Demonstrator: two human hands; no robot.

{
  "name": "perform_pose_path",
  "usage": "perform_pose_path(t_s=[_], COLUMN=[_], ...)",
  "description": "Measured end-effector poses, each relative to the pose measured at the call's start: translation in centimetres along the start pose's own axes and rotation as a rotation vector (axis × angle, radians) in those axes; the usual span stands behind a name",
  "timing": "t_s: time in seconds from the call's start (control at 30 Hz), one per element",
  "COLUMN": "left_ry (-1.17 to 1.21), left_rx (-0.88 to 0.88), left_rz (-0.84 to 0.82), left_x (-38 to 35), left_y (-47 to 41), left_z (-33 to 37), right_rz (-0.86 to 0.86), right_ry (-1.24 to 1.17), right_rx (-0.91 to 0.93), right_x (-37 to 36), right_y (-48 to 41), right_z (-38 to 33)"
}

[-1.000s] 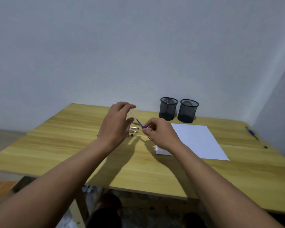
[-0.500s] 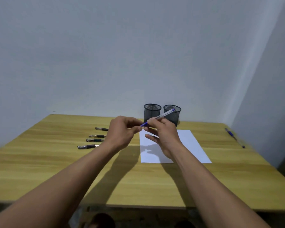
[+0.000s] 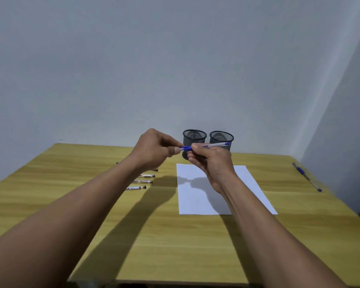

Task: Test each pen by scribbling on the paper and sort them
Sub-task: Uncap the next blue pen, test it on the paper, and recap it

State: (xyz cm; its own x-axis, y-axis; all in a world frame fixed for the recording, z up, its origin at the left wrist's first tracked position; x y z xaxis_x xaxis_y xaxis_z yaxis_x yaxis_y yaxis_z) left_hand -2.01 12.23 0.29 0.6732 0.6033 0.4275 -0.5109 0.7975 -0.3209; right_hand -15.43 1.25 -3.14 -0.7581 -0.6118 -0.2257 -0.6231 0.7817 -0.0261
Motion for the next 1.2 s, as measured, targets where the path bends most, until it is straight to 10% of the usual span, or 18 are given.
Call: perform_pose_path(t_s=[1.2], left_ry=[-0.386], left_rx=[0.088], left_rz=[-0.057], left_x=[-6.0], left_y=[-8.0], left_z=[-10.4], right_rz=[0.163], right_ry=[0.397], right_rx=[0.025], right_x=[4.9], right_y=[-4.5], right_z=[7.3])
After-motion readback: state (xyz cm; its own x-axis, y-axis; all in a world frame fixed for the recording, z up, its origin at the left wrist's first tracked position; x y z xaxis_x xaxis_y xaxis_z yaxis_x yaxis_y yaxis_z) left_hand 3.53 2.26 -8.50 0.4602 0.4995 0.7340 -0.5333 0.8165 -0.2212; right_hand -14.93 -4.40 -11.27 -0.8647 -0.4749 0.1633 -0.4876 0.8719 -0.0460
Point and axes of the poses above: each hand's wrist, its own y-axis away from the middle knuckle, its own x-axis out of the back of the hand, z = x × y, the point moved 2 cm from there along -y, towards the middle knuckle, and after that the axes turned 9 degrees about y, right-handed, at the moved point
